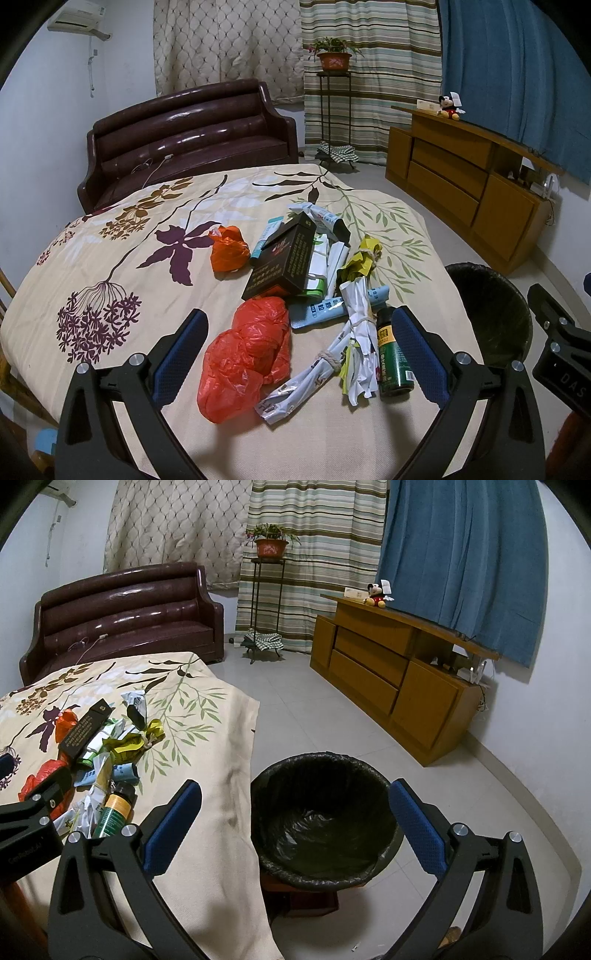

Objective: Collect trash

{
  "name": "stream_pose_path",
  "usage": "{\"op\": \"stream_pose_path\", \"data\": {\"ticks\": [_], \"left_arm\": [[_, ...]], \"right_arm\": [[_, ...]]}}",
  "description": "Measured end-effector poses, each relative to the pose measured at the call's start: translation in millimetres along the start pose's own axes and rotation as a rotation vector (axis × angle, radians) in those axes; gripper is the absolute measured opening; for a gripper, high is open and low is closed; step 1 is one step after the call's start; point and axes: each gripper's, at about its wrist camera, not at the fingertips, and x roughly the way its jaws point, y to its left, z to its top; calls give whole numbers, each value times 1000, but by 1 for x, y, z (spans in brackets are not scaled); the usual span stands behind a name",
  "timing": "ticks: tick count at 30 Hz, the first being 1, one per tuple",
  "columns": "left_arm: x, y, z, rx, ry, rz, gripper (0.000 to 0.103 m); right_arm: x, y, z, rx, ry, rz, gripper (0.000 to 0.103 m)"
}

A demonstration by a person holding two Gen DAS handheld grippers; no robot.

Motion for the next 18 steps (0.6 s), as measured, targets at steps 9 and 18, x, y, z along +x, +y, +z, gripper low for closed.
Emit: {"op": "stream_pose_path", "data": {"ticks": [9,18], "left_arm": [[0,-1,0,1,0,1,97],[0,-1,1,1,1,2,97]], "right_arm": [[0,-1,0,0,1,-1,99],[0,-1,0,-1,3,-1,99]]}}
